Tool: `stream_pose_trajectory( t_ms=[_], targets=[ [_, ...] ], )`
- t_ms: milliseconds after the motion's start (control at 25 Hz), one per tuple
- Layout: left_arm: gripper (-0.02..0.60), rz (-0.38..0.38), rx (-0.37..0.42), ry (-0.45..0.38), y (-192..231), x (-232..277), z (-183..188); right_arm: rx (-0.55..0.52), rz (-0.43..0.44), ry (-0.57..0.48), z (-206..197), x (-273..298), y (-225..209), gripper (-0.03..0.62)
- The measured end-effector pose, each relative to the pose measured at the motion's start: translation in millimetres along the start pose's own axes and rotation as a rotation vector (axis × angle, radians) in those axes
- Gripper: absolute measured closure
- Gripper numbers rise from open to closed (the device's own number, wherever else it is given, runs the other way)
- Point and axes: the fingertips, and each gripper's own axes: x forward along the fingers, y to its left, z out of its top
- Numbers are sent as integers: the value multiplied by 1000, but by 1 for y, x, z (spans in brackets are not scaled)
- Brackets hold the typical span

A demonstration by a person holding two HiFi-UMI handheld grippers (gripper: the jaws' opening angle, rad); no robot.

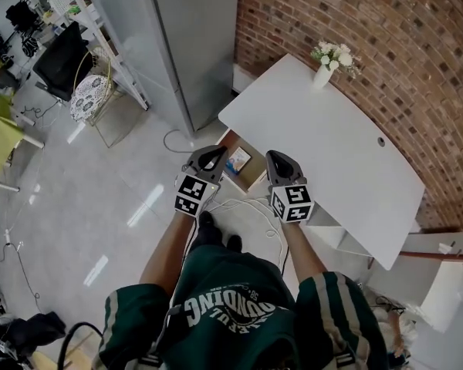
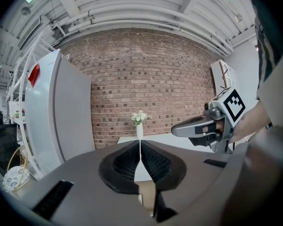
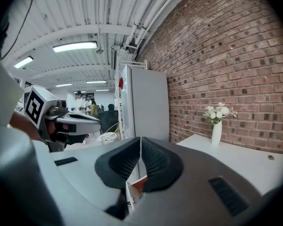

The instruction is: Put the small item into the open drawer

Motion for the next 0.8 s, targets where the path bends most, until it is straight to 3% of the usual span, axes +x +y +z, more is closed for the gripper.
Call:
stream_pose_trajectory(
  t_ms=[800],
  targets=[
    [561,-3,-19,-1,1,-9,-7,-19,-12,9,-7,-7,10,569]
  ],
)
